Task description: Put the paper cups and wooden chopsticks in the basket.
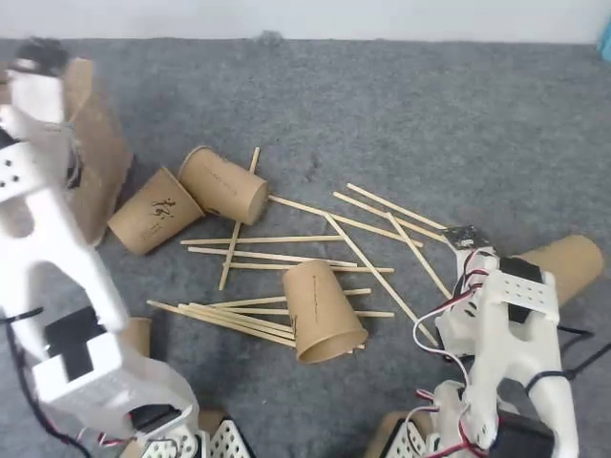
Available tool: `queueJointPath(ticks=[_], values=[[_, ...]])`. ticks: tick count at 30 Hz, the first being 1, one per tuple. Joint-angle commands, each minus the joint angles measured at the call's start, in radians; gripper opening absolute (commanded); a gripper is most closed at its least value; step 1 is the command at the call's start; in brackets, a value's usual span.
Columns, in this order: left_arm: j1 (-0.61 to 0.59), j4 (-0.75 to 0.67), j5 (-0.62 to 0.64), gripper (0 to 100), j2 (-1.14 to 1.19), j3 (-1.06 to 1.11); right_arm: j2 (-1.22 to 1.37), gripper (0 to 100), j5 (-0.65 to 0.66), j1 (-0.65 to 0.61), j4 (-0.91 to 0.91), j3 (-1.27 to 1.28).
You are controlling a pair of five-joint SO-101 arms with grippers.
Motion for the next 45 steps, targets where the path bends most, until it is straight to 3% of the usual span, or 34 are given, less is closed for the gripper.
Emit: queueJointPath(ticks=[1,7,13,16,22,28,32,37,41,45], values=[[-0.032,0.011,0.118,1,-0.014,-0.177,-0.033,6.9,0.006,0.036,-0.002,-0.003],[-0.043,0.029,0.261,1,-0.011,-0.364,-0.033,6.9,0.023,0.051,-0.001,-0.003],[-0.041,0.035,0.255,1,-0.003,-0.348,-0.031,6.9,0.025,0.050,-0.001,-0.002],[-0.048,0.035,0.190,1,-0.009,-0.289,-0.031,6.9,0.026,0.048,-0.001,-0.002],[-0.127,0.034,0.157,1,-0.012,-0.265,-0.031,6.9,0.028,0.047,-0.001,-0.002],[-0.233,0.038,-0.051,2,-0.106,-0.243,-0.031,6.9,0.028,0.047,-0.001,-0.002],[-0.316,0.038,-0.149,12,-0.226,-0.188,-0.031,6.9,0.028,0.045,-0.002,-0.002],[-0.353,0.038,-0.264,23,-0.422,0.093,-0.031,6.9,0.028,0.045,-0.002,-0.002],[-0.351,0.034,-0.384,23,-0.574,0.344,-0.031,6.9,0.028,0.045,-0.002,-0.002],[-0.354,-0.026,-0.396,23,-0.577,0.450,-0.031,6.9,0.028,0.047,-0.002,-0.002]])
